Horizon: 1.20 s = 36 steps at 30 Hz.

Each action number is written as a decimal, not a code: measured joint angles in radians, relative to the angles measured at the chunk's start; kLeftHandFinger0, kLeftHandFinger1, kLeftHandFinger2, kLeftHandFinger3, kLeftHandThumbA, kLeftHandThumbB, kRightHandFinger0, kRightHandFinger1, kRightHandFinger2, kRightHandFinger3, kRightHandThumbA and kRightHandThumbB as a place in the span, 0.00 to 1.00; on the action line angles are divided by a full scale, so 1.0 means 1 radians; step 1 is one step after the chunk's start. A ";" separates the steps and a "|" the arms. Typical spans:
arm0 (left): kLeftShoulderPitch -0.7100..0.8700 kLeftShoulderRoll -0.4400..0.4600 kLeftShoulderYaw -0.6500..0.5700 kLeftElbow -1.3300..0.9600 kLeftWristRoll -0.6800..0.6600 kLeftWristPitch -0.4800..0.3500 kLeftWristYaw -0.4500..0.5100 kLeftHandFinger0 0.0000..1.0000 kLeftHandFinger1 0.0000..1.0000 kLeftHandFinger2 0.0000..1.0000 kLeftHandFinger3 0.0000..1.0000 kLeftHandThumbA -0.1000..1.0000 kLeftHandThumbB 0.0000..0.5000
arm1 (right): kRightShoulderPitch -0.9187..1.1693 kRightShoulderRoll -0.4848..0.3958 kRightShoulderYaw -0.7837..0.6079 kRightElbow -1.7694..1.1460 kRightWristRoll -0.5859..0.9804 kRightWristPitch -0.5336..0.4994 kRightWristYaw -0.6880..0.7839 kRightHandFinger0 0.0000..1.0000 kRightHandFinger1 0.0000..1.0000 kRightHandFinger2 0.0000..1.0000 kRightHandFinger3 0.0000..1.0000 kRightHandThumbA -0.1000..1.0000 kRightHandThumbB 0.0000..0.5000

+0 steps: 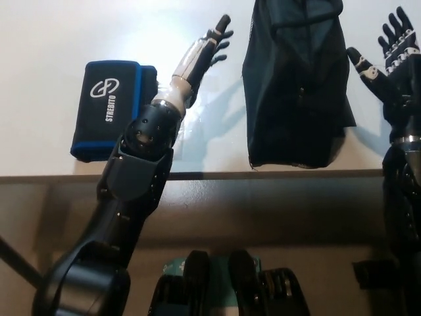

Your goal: Use both hands to pick up the lunch bag on the right hand side and smoothly move it near the note book on the left hand side

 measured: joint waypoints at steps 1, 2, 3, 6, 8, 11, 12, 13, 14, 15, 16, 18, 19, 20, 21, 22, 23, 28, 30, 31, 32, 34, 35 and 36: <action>-0.005 -0.001 0.000 0.024 0.000 -0.008 0.000 1.00 1.00 1.00 1.00 1.00 0.78 | -0.001 0.001 0.002 0.002 0.000 0.000 0.000 1.00 1.00 1.00 1.00 0.97 0.48; -0.010 -0.003 -0.001 0.044 0.001 -0.015 0.000 1.00 1.00 1.00 1.00 1.00 0.89 | -0.002 0.002 0.002 0.006 0.001 0.000 0.000 1.00 1.00 1.00 1.00 0.96 0.52; -0.013 -0.005 -0.001 0.059 0.002 -0.021 0.000 1.00 1.00 1.00 1.00 1.00 0.90 | -0.003 0.004 0.003 0.009 0.002 0.000 0.001 1.00 1.00 1.00 1.00 0.95 0.54; -0.022 -0.017 -0.006 0.108 0.008 -0.035 0.004 1.00 1.00 1.00 1.00 1.00 0.92 | -0.005 0.014 0.003 0.016 0.007 0.000 0.005 1.00 1.00 1.00 1.00 0.94 0.53; -0.031 -0.025 -0.010 0.143 0.012 -0.043 0.008 1.00 1.00 1.00 1.00 1.00 0.90 | -0.010 0.021 0.003 0.027 0.010 0.000 0.005 1.00 1.00 1.00 1.00 0.96 0.53; -0.057 -0.034 -0.010 0.209 0.013 -0.058 0.009 1.00 1.00 1.00 1.00 1.00 0.88 | -0.024 0.032 0.003 0.056 0.015 0.000 0.005 1.00 1.00 1.00 1.00 0.95 0.54; -0.065 -0.037 -0.012 0.224 0.014 -0.063 0.009 1.00 1.00 1.00 1.00 1.00 0.87 | -0.028 0.035 0.002 0.064 0.019 0.000 0.005 1.00 1.00 1.00 1.00 0.95 0.52; -0.068 -0.039 -0.013 0.231 0.014 -0.065 0.009 1.00 1.00 1.00 1.00 1.00 0.87 | -0.029 0.036 0.002 0.066 0.021 0.000 0.005 1.00 1.00 1.00 1.00 0.94 0.49; -0.075 -0.044 -0.019 0.247 0.016 -0.074 0.010 1.00 1.00 1.00 1.00 1.00 0.85 | -0.034 0.042 0.001 0.074 0.027 0.000 0.005 1.00 1.00 1.00 1.00 0.94 0.48; -0.077 -0.046 -0.025 0.258 0.018 -0.079 0.011 1.00 1.00 1.00 1.00 1.00 0.85 | -0.038 0.046 -0.001 0.083 0.031 0.000 0.006 1.00 1.00 1.00 1.00 0.94 0.48; -0.078 -0.050 -0.032 0.271 0.023 -0.088 0.012 1.00 1.00 1.00 1.00 1.00 0.81 | -0.044 0.052 -0.003 0.097 0.039 -0.001 0.006 1.00 1.00 1.00 1.00 0.94 0.45; -0.077 -0.053 -0.041 0.289 0.029 -0.098 0.014 1.00 1.00 1.00 1.00 1.00 0.82 | -0.057 0.063 -0.008 0.120 0.049 -0.002 0.007 1.00 1.00 1.00 1.00 0.94 0.40; -0.077 -0.055 -0.045 0.297 0.031 -0.104 0.015 1.00 1.00 1.00 1.00 1.00 0.82 | -0.063 0.068 -0.011 0.135 0.056 -0.003 0.010 1.00 1.00 1.00 1.00 0.93 0.39; -0.077 -0.057 -0.047 0.301 0.032 -0.109 0.017 1.00 1.00 1.00 1.00 1.00 0.81 | -0.070 0.072 -0.015 0.150 0.066 -0.004 0.013 1.00 1.00 1.00 1.00 0.93 0.37; -0.077 -0.057 -0.047 0.302 0.033 -0.111 0.018 1.00 1.00 1.00 1.00 1.00 0.80 | -0.074 0.076 -0.019 0.160 0.073 -0.004 0.015 1.00 1.00 1.00 1.00 0.95 0.36; -0.077 -0.058 -0.047 0.304 0.034 -0.116 0.020 1.00 1.00 1.00 1.00 1.00 0.80 | -0.081 0.083 -0.025 0.174 0.084 -0.004 0.019 1.00 1.00 1.00 1.00 0.96 0.36; -0.077 -0.058 -0.047 0.305 0.034 -0.118 0.022 1.00 1.00 1.00 1.00 1.00 0.82 | -0.089 0.089 -0.028 0.188 0.094 -0.005 0.021 1.00 1.00 1.00 1.00 0.99 0.34; -0.077 -0.058 -0.045 0.305 0.034 -0.128 0.031 1.00 1.00 1.00 1.00 1.00 0.86 | -0.117 0.126 -0.032 0.240 0.128 -0.008 0.034 1.00 1.00 1.00 1.00 1.00 0.35; -0.076 -0.058 -0.042 0.302 0.033 -0.130 0.034 1.00 1.00 1.00 1.00 1.00 0.91 | -0.128 0.140 -0.032 0.261 0.134 -0.013 0.037 1.00 1.00 1.00 1.00 1.00 0.34; -0.075 -0.058 -0.037 0.298 0.031 -0.131 0.034 1.00 1.00 1.00 1.00 1.00 0.88 | -0.133 0.147 -0.032 0.273 0.138 -0.016 0.039 1.00 1.00 1.00 1.00 1.00 0.34; -0.073 -0.057 -0.030 0.293 0.028 -0.134 0.034 1.00 1.00 1.00 1.00 1.00 0.86 | -0.140 0.155 -0.032 0.284 0.144 -0.019 0.042 1.00 1.00 1.00 1.00 1.00 0.33; -0.068 -0.057 -0.017 0.276 0.023 -0.136 0.033 1.00 1.00 1.00 1.00 1.00 0.87 | -0.149 0.167 -0.032 0.302 0.151 -0.024 0.045 1.00 1.00 1.00 1.00 1.00 0.35; -0.066 -0.056 -0.011 0.266 0.020 -0.137 0.033 1.00 1.00 1.00 1.00 1.00 0.87 | -0.154 0.172 -0.032 0.311 0.154 -0.026 0.048 1.00 1.00 1.00 1.00 1.00 0.35; -0.063 -0.055 -0.005 0.252 0.017 -0.137 0.033 1.00 1.00 1.00 1.00 1.00 0.87 | -0.160 0.180 -0.032 0.323 0.157 -0.029 0.050 1.00 1.00 1.00 1.00 1.00 0.37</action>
